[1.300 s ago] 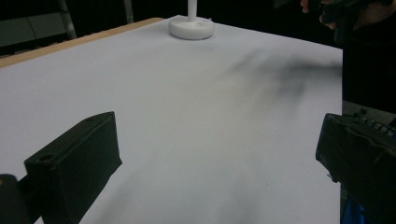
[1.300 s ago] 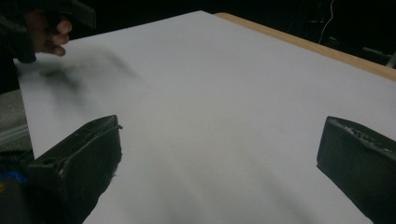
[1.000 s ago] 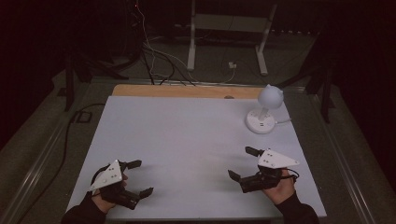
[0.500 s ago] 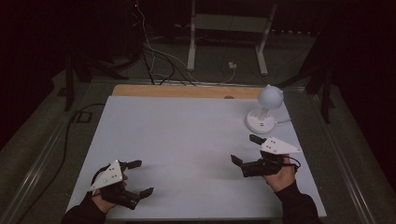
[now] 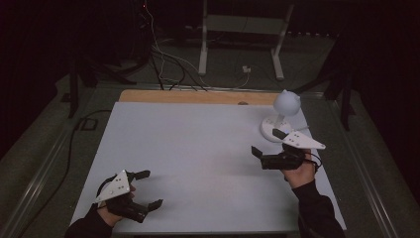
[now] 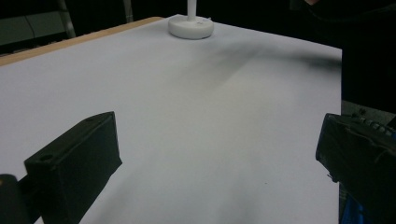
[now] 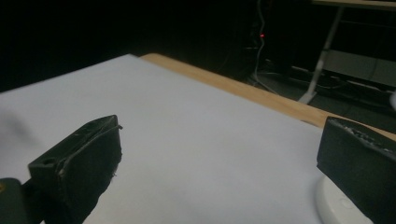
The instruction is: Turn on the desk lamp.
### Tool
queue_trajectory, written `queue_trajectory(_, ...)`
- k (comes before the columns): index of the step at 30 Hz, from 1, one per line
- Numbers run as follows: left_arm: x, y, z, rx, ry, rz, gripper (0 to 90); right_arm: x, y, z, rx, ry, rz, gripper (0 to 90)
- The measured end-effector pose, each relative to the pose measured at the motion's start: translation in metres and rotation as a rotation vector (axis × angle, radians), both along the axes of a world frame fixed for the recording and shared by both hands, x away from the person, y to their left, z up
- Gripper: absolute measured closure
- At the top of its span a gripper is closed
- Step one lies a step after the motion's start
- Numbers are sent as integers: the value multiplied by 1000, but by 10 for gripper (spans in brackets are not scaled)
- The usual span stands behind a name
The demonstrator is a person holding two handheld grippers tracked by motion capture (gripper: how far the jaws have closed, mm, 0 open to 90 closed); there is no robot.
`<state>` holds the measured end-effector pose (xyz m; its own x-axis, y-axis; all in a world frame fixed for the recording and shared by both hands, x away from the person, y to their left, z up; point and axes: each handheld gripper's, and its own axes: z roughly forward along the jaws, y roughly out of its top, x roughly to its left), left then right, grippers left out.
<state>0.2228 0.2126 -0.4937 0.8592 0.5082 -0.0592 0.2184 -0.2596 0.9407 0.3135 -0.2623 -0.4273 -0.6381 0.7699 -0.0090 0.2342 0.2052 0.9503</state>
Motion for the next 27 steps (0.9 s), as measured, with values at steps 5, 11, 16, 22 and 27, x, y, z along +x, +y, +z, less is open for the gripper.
queue_trajectory(5,0,0,0,2,3,-1,3,13,-9,0,35,15,-53,0)
queue_trajectory(11,0,0,0,4,3,0,3,31,-14,-1,49,24,-115,0)
queue_trajectory(16,0,0,0,7,10,-2,3,44,-13,-5,66,43,-166,0)
queue_trajectory(22,0,0,0,6,10,-1,3,57,-11,-13,71,65,-253,0)
queue_trajectory(27,0,0,0,7,11,-2,3,65,-8,-21,49,64,-341,80)
